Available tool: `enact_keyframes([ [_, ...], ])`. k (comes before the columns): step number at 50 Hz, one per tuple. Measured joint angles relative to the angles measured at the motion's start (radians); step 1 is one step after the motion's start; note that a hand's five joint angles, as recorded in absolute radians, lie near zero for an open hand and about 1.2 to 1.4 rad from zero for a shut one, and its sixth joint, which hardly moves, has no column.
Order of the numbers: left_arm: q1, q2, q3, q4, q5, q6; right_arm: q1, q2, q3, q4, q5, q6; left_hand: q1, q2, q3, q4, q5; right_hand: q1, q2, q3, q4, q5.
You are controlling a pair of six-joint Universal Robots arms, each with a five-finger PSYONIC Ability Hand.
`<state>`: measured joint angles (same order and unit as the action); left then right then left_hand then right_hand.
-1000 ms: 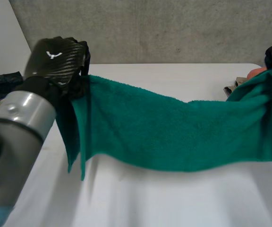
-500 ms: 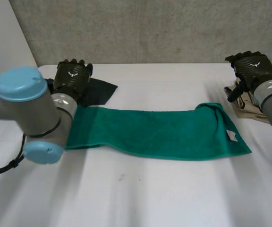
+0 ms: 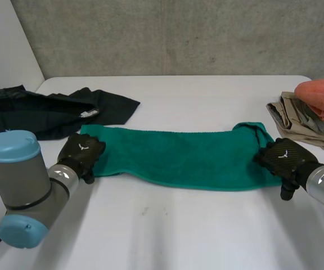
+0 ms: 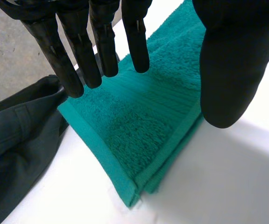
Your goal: Fold the laundry.
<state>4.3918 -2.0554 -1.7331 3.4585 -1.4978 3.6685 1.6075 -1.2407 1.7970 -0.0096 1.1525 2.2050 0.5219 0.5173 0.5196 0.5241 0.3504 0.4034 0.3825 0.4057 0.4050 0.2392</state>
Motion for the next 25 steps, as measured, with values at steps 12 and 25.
enact_keyframes([
  [12, 0.025, -0.065, 0.052, 0.013, 0.084, -0.006, -0.005, 0.111, 0.006, -0.214, -0.003, 0.026, 0.244, 0.23, 0.227, 0.224, 0.218, 0.361, 0.388, 0.362, 0.361, 0.349],
  [25, 0.018, -0.114, 0.119, 0.022, 0.078, -0.004, 0.001, 0.148, -0.02, -0.249, -0.002, 0.057, 0.636, 0.677, 0.669, 0.673, 0.635, 0.299, 0.311, 0.286, 0.286, 0.27],
])
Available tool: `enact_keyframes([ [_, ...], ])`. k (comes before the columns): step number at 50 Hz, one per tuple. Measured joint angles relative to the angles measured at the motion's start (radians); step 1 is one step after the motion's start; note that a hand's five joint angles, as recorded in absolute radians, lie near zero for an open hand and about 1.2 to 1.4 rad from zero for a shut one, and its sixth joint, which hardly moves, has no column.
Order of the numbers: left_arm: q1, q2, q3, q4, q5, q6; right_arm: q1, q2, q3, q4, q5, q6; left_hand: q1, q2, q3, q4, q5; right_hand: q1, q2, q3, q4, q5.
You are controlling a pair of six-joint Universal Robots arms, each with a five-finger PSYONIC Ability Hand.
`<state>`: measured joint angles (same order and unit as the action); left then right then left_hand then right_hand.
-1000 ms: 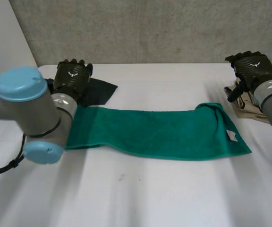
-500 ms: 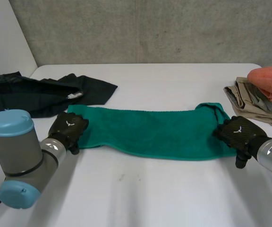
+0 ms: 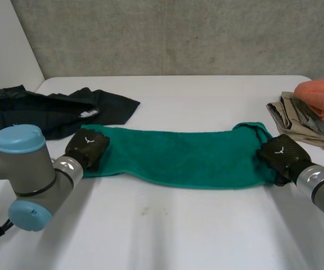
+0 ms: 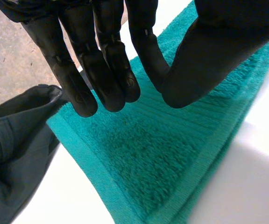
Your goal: Fold the laundry.
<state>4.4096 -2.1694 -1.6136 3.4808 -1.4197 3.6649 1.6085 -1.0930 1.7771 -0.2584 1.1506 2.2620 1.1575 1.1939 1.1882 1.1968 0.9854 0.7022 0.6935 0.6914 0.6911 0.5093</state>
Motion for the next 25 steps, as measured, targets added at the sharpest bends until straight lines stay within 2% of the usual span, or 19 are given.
enact_keyframes([
  [2, -0.001, -0.001, 0.008, 0.0, -0.002, -0.001, 0.0, 0.003, -0.006, 0.001, 0.0, 0.005, 0.0, 0.0, 0.0, 0.0, 0.0, 0.277, 0.288, 0.283, 0.282, 0.267],
  [4, -0.002, 0.0, 0.015, 0.0, -0.005, -0.003, 0.0, 0.005, -0.016, 0.003, 0.0, 0.018, 0.0, 0.0, 0.0, 0.0, 0.0, 0.44, 0.464, 0.45, 0.452, 0.457],
  [12, -0.012, 0.065, 0.02, -0.004, -0.015, -0.017, -0.006, -0.005, -0.073, 0.043, 0.004, 0.097, 0.0, 0.001, 0.001, 0.0, 0.0, 0.442, 0.486, 0.495, 0.505, 0.486],
  [16, -0.016, 0.167, -0.002, -0.01, -0.013, -0.05, -0.024, -0.091, -0.128, 0.126, 0.003, 0.16, 0.0, 0.002, 0.003, 0.0, 0.0, 0.442, 0.486, 0.495, 0.507, 0.486],
  [17, -0.016, 0.191, -0.009, -0.011, -0.012, -0.06, -0.03, -0.124, -0.142, 0.154, 0.001, 0.177, -0.019, -0.025, -0.016, -0.018, -0.014, 0.442, 0.486, 0.495, 0.507, 0.486],
  [18, -0.017, 0.211, -0.016, -0.012, -0.011, -0.071, -0.033, -0.144, -0.15, 0.172, -0.001, 0.185, -0.145, -0.16, -0.156, -0.143, -0.121, 0.442, 0.486, 0.495, 0.507, 0.486],
  [19, -0.018, 0.227, -0.022, -0.013, -0.01, -0.08, -0.037, -0.17, -0.16, 0.197, -0.003, 0.196, -0.209, -0.22, -0.196, -0.202, -0.179, 0.442, 0.486, 0.495, 0.507, 0.486],
  [21, -0.022, 0.263, -0.042, -0.016, -0.007, -0.107, -0.044, -0.22, -0.178, 0.257, -0.012, 0.215, -0.609, -0.587, -0.568, -0.581, -0.546, 0.325, 0.339, 0.358, 0.362, 0.362],
  [23, -0.027, 0.277, -0.057, -0.018, -0.006, -0.121, -0.046, -0.239, -0.181, 0.297, -0.021, 0.221, -0.648, -0.646, -0.637, -0.652, -0.62, 0.079, 0.087, 0.098, 0.118, 0.117],
  [25, -0.03, 0.28, -0.067, -0.018, -0.005, -0.129, -0.047, -0.245, -0.179, 0.32, -0.03, 0.223, -0.648, -0.66, -0.65, -0.668, -0.636, -0.045, -0.035, -0.023, -0.021, -0.014],
])
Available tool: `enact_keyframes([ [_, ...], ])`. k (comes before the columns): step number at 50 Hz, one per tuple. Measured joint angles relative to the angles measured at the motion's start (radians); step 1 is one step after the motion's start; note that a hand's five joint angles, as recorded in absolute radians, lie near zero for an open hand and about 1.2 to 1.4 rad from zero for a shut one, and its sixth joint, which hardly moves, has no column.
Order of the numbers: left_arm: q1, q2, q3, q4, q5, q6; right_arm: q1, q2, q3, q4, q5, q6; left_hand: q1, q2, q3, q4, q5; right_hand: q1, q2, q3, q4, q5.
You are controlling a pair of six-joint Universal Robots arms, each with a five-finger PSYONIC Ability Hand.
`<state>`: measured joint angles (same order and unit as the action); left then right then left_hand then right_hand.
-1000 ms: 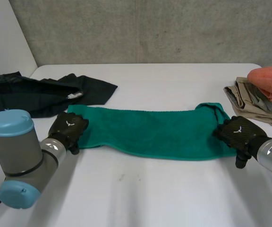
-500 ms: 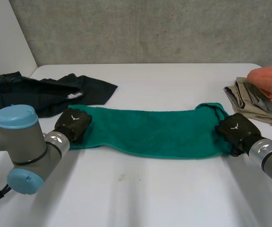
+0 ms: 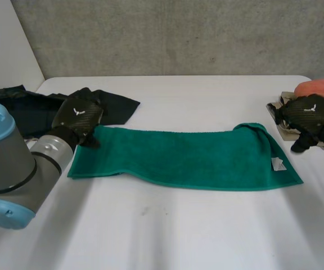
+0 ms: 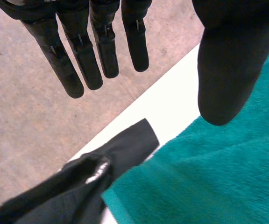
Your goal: Fold the laundry.
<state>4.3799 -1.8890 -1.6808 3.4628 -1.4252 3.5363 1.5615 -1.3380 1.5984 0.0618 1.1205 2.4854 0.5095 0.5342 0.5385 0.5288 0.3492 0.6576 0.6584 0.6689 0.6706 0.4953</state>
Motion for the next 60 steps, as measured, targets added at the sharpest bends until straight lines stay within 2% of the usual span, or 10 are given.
enact_keyframes([
  [1, -0.005, -0.003, -0.015, 0.0, 0.0, -0.007, 0.0, 0.001, 0.011, 0.029, -0.016, 0.0, 0.0, -0.006, -0.004, -0.009, -0.006, -0.119, -0.117, -0.122, -0.124, -0.141],
  [4, -0.01, -0.024, -0.033, 0.001, -0.001, -0.012, 0.001, 0.02, 0.049, 0.051, -0.047, -0.016, 0.0, -0.006, -0.004, -0.009, -0.006, -0.153, -0.167, -0.176, -0.185, -0.206],
  [12, -0.011, -0.081, -0.041, 0.008, -0.004, -0.018, 0.001, 0.125, 0.145, -0.007, -0.101, -0.093, 0.0, -0.006, -0.004, -0.009, -0.006, -0.153, -0.166, -0.174, -0.183, -0.189],
  [25, -0.027, -0.1, -0.037, 0.017, -0.005, -0.019, 0.004, 0.241, 0.152, -0.182, -0.103, -0.11, 0.0, -0.006, -0.004, -0.009, -0.006, -0.109, -0.104, -0.108, -0.11, -0.101],
  [48, -0.046, -0.099, -0.04, 0.016, -0.007, -0.021, 0.009, 0.314, 0.075, -0.278, -0.081, -0.101, 0.0, -0.006, -0.004, -0.009, -0.006, 0.131, 0.128, 0.119, 0.116, 0.114],
  [54, -0.056, -0.099, -0.041, 0.016, -0.008, -0.022, 0.018, 0.355, 0.023, -0.28, -0.056, -0.1, 0.0, -0.006, -0.004, -0.009, -0.006, 0.313, 0.319, 0.308, 0.308, 0.305],
  [59, -0.061, -0.099, -0.042, 0.015, -0.008, -0.022, 0.028, 0.381, -0.005, -0.279, -0.046, -0.1, 0.0, -0.006, -0.004, -0.009, -0.006, 0.376, 0.385, 0.378, 0.38, 0.369],
  [60, -0.062, -0.099, -0.043, 0.015, -0.008, -0.022, 0.031, 0.389, -0.013, -0.279, -0.042, -0.099, 0.0, -0.006, -0.004, -0.009, -0.006, 0.45, 0.471, 0.453, 0.457, 0.45],
])
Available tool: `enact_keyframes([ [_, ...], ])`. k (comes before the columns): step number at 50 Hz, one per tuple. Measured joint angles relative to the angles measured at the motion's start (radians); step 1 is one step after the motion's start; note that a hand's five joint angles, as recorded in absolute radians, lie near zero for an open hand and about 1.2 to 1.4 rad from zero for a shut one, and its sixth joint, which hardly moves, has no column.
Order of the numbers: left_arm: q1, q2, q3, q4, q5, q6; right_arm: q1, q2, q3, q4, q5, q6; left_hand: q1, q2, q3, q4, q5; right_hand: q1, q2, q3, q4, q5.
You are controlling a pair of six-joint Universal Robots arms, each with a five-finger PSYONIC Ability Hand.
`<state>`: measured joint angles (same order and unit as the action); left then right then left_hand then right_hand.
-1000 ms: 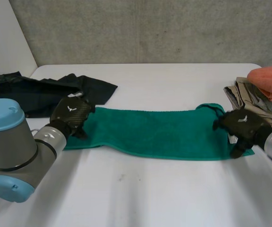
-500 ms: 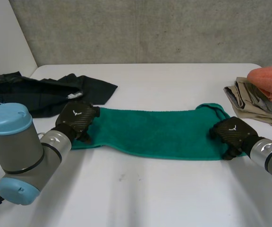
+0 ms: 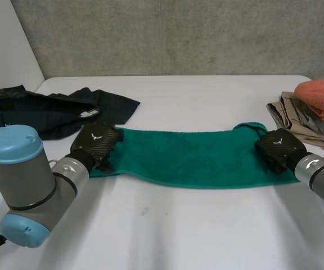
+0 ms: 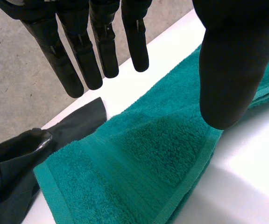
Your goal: Fold the laundry.
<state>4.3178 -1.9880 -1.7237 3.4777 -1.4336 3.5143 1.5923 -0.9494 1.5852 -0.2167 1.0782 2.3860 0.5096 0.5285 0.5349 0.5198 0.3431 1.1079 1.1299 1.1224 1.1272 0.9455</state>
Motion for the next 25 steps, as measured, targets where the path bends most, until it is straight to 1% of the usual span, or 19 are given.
enact_keyframes([
  [2, -0.002, 0.0, -0.002, -0.001, 0.0, 0.0, 0.004, 0.006, -0.009, 0.001, 0.004, 0.001, 0.0, 0.0, 0.0, 0.0, 0.0, 0.015, 0.044, 0.054, 0.056, 0.044],
  [9, -0.013, -0.003, 0.002, 0.001, 0.008, 0.003, 0.006, -0.003, -0.025, 0.012, 0.021, 0.003, 0.0, 0.0, 0.0, 0.0, -0.004, 0.015, 0.045, 0.064, 0.069, 0.048],
  [12, -0.02, -0.022, 0.011, 0.001, 0.011, 0.006, 0.005, -0.015, -0.024, 0.021, 0.026, 0.004, 0.0, -0.001, 0.0, 0.0, -0.004, -0.041, -0.053, -0.031, -0.031, -0.033],
  [13, -0.023, -0.033, 0.017, 0.001, 0.012, 0.008, 0.004, -0.032, -0.02, 0.035, 0.029, 0.006, 0.0, -0.001, 0.0, 0.0, -0.004, -0.133, -0.154, -0.142, -0.145, -0.14],
  [17, -0.036, -0.072, 0.039, -0.003, 0.014, 0.011, 0.0, -0.074, -0.01, 0.079, 0.029, 0.025, 0.0, -0.001, 0.0, 0.0, -0.004, -0.273, -0.3, -0.288, -0.292, -0.294],
  [20, -0.05, -0.102, 0.062, -0.007, 0.014, 0.014, -0.005, -0.113, 0.007, 0.126, 0.023, 0.051, 0.0, -0.001, 0.0, 0.0, -0.004, -0.305, -0.336, -0.324, -0.333, -0.342],
  [25, -0.058, -0.14, 0.093, -0.009, 0.014, 0.016, -0.01, -0.146, 0.039, 0.156, 0.012, 0.067, 0.001, -0.001, 0.0, 0.0, -0.003, -0.305, -0.336, -0.324, -0.335, -0.346],
])
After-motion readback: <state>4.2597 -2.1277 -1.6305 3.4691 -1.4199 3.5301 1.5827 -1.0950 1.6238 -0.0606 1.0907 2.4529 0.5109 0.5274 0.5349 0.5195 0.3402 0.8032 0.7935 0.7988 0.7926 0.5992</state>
